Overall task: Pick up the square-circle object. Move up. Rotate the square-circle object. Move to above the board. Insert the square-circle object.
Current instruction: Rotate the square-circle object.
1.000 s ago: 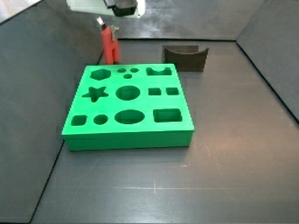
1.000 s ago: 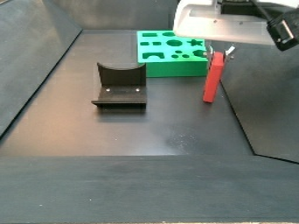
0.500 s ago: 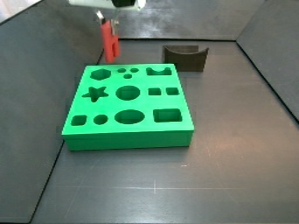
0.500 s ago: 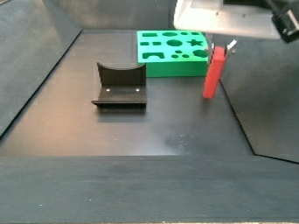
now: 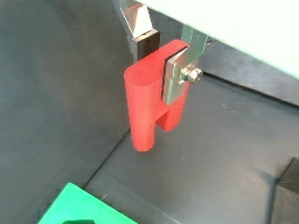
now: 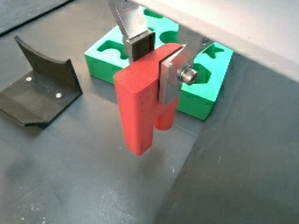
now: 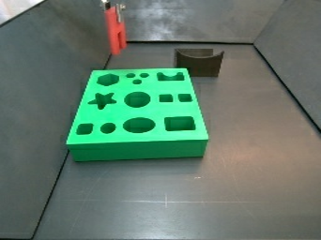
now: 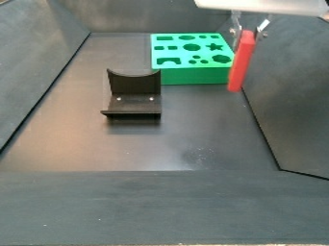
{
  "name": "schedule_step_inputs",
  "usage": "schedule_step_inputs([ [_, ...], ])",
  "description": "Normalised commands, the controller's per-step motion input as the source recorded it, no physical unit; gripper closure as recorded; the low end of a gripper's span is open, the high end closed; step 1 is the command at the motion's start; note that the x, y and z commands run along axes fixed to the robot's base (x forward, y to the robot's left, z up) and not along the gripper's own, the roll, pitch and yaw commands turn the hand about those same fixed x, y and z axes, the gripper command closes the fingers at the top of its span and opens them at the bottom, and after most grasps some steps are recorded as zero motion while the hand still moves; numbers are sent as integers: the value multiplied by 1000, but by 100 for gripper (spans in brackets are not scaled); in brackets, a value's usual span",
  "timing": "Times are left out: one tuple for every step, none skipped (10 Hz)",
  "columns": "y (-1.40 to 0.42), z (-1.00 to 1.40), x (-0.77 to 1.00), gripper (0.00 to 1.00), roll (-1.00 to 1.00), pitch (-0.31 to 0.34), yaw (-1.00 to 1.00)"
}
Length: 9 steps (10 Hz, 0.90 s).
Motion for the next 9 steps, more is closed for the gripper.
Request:
schedule_step_inputs([
  [-145,1000,746,100,-3,31,4],
  [-128,1000,702,100,-13,85,19],
  [-105,1000,653,100,-20,101,22],
  [-73,828,474,100,-24,108,28],
  [-56,694,363,100,-27,110,27],
  [-30,358,121,100,-31,97,26],
  [-26,237,59,100,-29,80,28],
  [0,0,0,100,20,65,329],
  [2,-26,6,100,23,61,322],
])
